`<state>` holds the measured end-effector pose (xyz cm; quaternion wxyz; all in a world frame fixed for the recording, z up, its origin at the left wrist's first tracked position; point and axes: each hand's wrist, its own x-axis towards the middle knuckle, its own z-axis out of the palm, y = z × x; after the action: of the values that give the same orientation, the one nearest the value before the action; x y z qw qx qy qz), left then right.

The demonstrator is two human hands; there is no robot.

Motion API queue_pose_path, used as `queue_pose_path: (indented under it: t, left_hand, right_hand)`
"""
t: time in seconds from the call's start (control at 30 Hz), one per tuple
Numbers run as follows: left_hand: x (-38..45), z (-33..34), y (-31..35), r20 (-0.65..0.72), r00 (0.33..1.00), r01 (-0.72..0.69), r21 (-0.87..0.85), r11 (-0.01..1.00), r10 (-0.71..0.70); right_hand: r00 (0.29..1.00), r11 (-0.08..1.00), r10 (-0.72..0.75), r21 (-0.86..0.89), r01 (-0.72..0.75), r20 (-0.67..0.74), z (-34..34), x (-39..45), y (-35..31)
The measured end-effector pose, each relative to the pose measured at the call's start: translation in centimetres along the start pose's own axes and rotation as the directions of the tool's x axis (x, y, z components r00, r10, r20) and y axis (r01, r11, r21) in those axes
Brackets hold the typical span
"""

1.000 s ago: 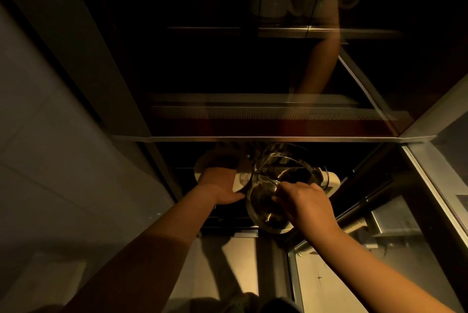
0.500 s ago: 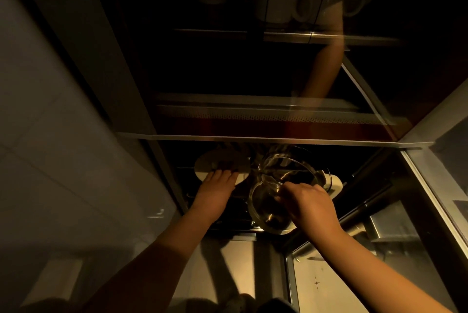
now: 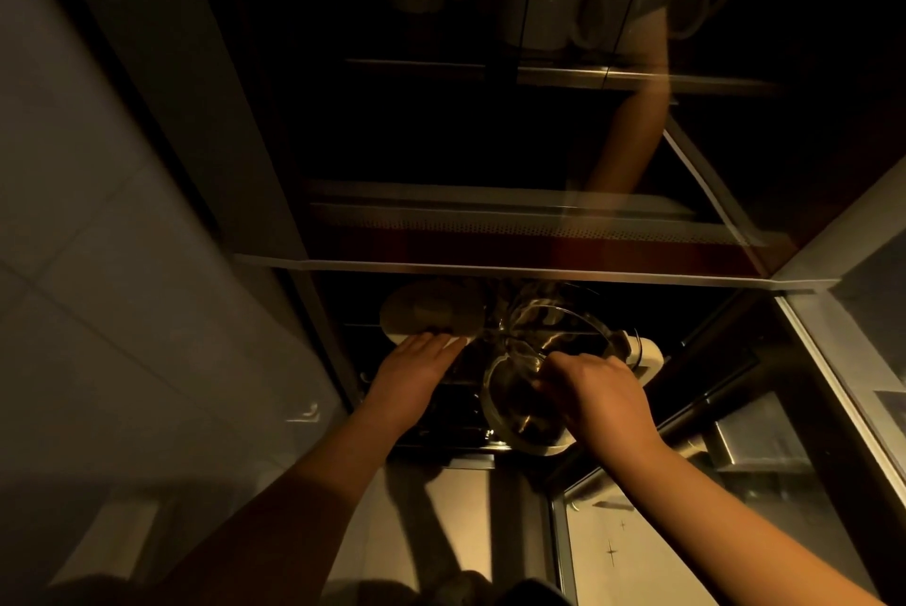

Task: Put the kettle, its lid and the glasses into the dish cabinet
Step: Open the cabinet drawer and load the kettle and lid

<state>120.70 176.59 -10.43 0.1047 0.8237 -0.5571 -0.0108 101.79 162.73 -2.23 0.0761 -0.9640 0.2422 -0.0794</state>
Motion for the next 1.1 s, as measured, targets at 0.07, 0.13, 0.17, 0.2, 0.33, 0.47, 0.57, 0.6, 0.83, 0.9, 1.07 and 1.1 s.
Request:
queue_pose_path:
  t: [0.07,0.13,0.17,0.2,0.33,0.47,0.57,0.6,0.83,0.9,1.07,1.1]
  left_hand:
    - [0.0,0.1,0.0,0.011,1.000,-0.004,-0.001,1.000,0.004]
    - [0.1,-0.1,-0.3,-0.007,1.000,-0.013,0.001,1.000,0.013]
    - [0.1,-0.3,-0.6,-0.018,1.000,-0.015,-0.003,1.000,0.015]
    - [0.2,-0.5,-0.8,-0.024,1.000,-0.017,-0.014,1.000,0.017]
    - [0.3,-0.7,-0.6,-0.045,0.998,-0.054,-0.069,0.996,0.051]
    - [-0.1,0.9,-0.3,0.020,1.000,-0.008,0.061,0.998,0.007]
    - [-0.2,1.3,-0.3,0.037,0.998,0.048,0.126,0.991,-0.053]
    - [-0.3,1.3,-0.3,0.032,0.997,0.063,0.148,0.987,-0.069]
    - [-0.9,2.1,0.7,0.088,0.994,0.046,0.214,0.976,-0.066]
    - [-0.9,2.2,0.9,0.108,0.991,0.048,0.242,0.969,-0.076]
    - [-0.9,1.9,1.2,0.152,0.984,0.043,0.308,0.951,-0.094]
    - [-0.9,2.0,1.2,0.166,0.981,0.045,0.325,0.945,-0.104]
  right_hand:
    - [1.000,1.000,0.005,0.008,-0.005,-0.007,-0.1,-0.1,0.0]
    - [1.000,1.000,0.005,0.012,-0.005,-0.007,-0.3,-0.1,-0.1]
    - [1.000,1.000,0.005,0.013,-0.005,-0.003,-0.4,-0.1,-0.1]
    - [1.000,1.000,0.003,0.014,-0.003,0.001,-0.4,-0.1,0.0]
    - [1.000,1.000,-0.001,0.024,0.001,-0.003,-0.6,-0.1,0.0]
    - [1.000,0.999,-0.007,0.038,0.007,-0.004,-0.5,-0.1,0.2]
    - [1.000,1.000,-0.008,0.019,0.009,-0.003,-0.5,0.0,0.2]
    - [1.000,1.000,-0.008,0.016,0.008,-0.002,-0.5,-0.1,0.1]
    - [0.998,1.000,-0.024,0.019,0.025,-0.051,-0.5,-0.4,-0.3]
    - [0.998,0.999,-0.021,0.024,0.022,-0.067,-0.6,-0.4,-0.4]
    - [0.997,1.000,-0.024,0.010,0.025,-0.076,-0.9,-0.7,-0.8]
    - [0.998,1.000,-0.021,0.015,0.022,-0.067,-0.8,-0.7,-0.8]
